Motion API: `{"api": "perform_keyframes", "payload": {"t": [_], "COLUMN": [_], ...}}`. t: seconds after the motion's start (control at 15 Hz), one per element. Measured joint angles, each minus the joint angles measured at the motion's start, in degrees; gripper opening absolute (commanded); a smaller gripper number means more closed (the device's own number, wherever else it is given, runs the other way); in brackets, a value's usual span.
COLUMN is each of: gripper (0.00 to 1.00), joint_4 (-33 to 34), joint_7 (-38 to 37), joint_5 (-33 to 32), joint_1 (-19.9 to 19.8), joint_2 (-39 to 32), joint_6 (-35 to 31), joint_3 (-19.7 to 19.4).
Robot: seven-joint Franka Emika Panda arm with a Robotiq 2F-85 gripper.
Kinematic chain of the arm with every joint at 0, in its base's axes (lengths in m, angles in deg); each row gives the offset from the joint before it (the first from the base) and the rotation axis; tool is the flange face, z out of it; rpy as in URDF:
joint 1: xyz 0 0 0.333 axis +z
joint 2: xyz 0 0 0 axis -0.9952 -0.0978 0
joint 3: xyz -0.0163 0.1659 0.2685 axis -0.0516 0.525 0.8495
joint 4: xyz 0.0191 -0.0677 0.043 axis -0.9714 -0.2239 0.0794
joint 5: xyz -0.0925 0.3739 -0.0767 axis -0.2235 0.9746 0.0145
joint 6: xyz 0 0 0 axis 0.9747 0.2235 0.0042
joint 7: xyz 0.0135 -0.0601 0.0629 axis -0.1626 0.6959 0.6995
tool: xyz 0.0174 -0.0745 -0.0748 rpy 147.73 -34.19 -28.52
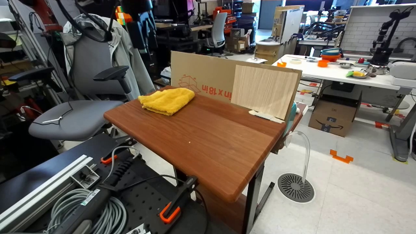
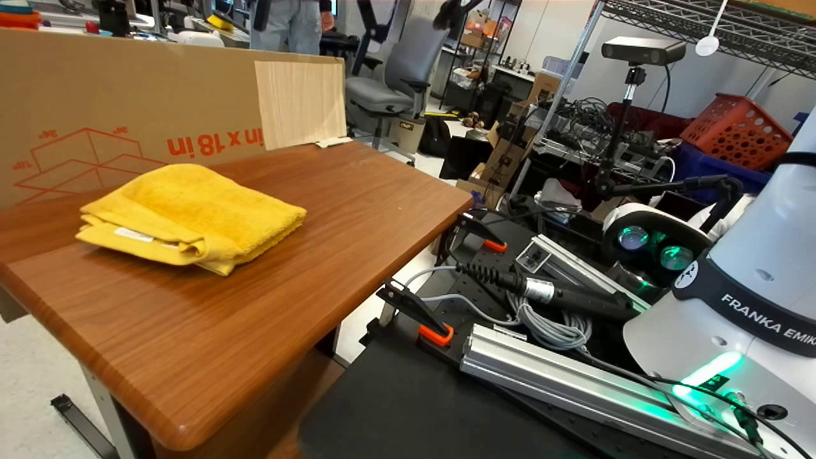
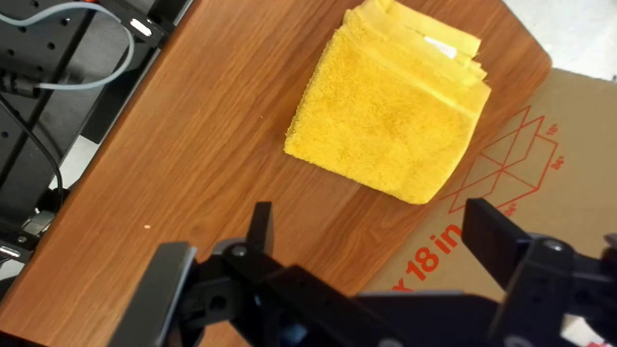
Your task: Use the yellow towel to wipe the countertop
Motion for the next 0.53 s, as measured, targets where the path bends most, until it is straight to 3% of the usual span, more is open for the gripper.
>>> {"api": "perform_keyframes", "payload": {"t": [0.27, 0.53], "gripper": [1.0, 1.0], "joint_4": [5.35, 9.55], "joint_7": [-10.62, -15.35], "joint_5": [-8.99, -11.47], "joint_1": [2.0, 6.62], "joint_2": [-10.21, -17.91], "joint_6": [-0.01, 0.31], "joint_3": [-1.74, -5.47]}}
